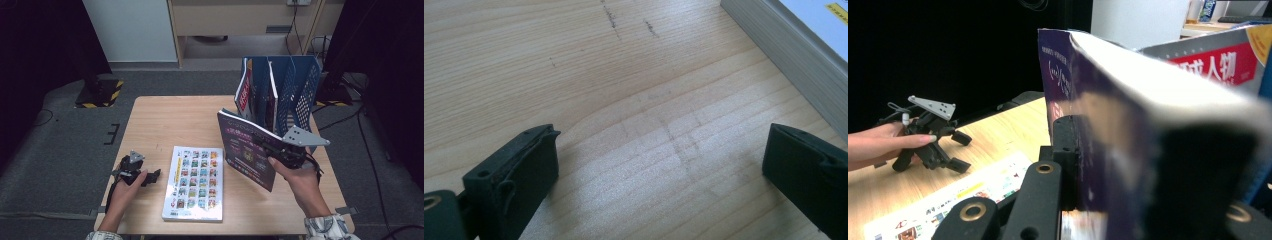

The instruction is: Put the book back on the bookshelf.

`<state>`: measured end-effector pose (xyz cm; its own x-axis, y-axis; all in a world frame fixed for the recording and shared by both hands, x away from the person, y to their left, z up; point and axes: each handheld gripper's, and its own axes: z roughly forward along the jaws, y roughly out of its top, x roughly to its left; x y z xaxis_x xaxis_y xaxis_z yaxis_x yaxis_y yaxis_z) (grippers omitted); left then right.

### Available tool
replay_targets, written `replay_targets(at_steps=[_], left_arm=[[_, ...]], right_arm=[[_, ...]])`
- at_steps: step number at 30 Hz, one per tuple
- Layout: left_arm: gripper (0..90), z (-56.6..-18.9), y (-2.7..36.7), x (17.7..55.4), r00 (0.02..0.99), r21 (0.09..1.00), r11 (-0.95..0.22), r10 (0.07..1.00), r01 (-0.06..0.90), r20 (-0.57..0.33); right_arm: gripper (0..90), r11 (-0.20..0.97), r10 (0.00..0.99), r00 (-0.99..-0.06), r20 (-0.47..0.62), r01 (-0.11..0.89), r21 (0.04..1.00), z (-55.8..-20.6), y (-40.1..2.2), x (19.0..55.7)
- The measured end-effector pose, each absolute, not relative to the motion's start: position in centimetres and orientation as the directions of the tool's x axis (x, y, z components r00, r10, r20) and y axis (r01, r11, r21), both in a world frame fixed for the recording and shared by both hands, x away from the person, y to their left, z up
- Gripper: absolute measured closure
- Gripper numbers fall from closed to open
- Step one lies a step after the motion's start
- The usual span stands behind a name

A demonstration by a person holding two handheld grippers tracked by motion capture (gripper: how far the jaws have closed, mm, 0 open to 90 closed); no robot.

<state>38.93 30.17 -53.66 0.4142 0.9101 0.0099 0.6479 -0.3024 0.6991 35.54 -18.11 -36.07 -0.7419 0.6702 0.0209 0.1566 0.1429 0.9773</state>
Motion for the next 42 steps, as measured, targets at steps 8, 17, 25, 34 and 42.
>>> replay_targets(at_steps=[8,17,25,34,42], left_arm=[[0.6,-53.7,30.2,38.9,0.414,0.699,-0.302,0.91,0.648,0.01],[0.6,-53.7,30.1,38.9,0.414,0.699,-0.302,0.91,0.648,0.009],[0.6,-53.7,30.1,38.9,0.415,0.699,-0.303,0.91,0.648,0.009],[0.6,-53.7,30.1,38.9,0.416,0.699,-0.303,0.909,0.648,0.009],[0.6,-53.7,30.1,38.9,0.415,0.699,-0.302,0.91,0.648,0.009]], right_arm=[[84.1,0.141,0.684,-0.729,0.023,0.163,0.976,-36.0,-19.4,35.0],[84.1,0.128,0.7,-0.714,0.034,0.172,0.977,-36.1,-20.9,34.6],[84.1,0.119,0.713,-0.7,0.037,0.173,0.978,-36.0,-22.2,34.0],[84.1,0.123,0.727,-0.686,0.035,0.181,0.976,-36.1,-23.7,33.1],[84.1,0.087,0.735,-0.676,0.059,0.181,0.98,-35.0,-25.0,32.4]])
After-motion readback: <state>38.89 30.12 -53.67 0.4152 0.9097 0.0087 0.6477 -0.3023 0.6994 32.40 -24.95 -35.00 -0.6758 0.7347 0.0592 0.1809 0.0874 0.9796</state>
